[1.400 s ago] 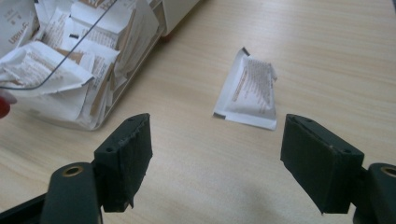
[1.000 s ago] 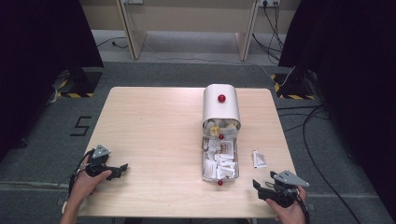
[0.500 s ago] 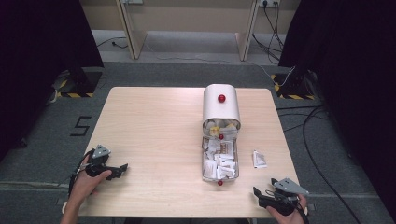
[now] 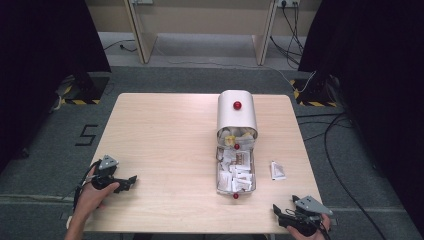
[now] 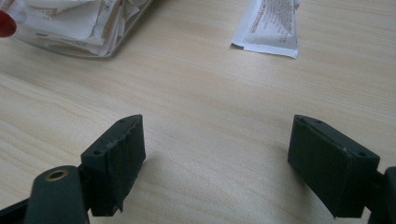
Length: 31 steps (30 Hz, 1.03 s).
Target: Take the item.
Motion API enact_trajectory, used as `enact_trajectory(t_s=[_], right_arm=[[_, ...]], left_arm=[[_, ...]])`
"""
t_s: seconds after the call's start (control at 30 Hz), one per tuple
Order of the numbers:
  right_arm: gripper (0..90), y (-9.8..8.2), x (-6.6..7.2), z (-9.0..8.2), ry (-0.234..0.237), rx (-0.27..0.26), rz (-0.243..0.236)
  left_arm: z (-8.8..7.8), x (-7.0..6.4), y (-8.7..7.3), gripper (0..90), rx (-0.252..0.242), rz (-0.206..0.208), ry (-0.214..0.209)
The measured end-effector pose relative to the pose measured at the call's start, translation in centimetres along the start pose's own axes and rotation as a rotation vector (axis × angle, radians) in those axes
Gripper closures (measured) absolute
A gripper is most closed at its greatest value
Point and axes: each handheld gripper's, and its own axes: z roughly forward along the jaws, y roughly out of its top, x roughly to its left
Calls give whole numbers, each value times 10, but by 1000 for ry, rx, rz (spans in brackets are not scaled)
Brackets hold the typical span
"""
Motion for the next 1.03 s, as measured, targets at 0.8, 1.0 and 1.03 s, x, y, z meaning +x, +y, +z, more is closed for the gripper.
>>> enact_trajectory(t_s=[0.8, 1.0, 1.03], right_arm=[[150, -12, 7, -4, -22, -46, -24], [150, -13, 7, -4, -22, -49, -26], [150, -13, 7, -4, -21, -48, -24]], left_arm=[[0, 0, 0, 0, 0, 0, 0], [0, 0, 0, 0, 0, 0, 0], [0, 0, 0, 0, 1, 1, 0]])
